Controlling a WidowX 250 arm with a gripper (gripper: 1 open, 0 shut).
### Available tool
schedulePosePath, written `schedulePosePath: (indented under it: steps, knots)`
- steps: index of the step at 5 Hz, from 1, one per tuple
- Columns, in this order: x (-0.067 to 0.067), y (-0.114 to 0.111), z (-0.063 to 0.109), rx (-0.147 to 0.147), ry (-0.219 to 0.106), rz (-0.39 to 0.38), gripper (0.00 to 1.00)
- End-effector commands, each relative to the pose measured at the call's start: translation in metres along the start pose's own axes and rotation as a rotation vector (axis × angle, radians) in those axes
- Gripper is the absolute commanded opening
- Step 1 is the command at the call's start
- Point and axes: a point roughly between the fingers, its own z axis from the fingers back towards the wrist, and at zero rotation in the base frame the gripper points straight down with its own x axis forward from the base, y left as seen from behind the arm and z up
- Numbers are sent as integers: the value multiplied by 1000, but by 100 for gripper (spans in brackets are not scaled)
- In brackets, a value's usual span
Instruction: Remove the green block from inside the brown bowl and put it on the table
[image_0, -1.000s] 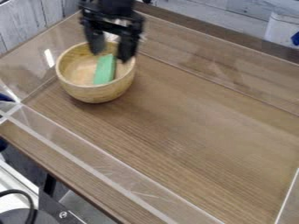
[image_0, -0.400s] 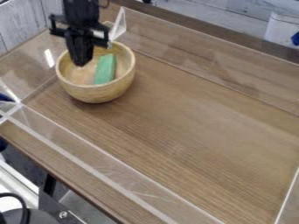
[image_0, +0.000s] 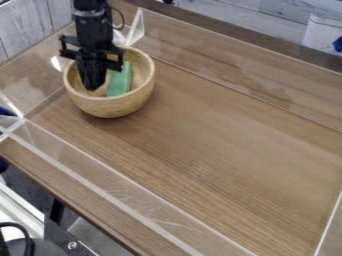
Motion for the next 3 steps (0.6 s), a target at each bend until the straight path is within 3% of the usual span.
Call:
schedulePosePath:
  steps: [1,3]
  knots:
    - [10,12,13,28,-55,17,0]
    - [15,13,8,28,-47,17,0]
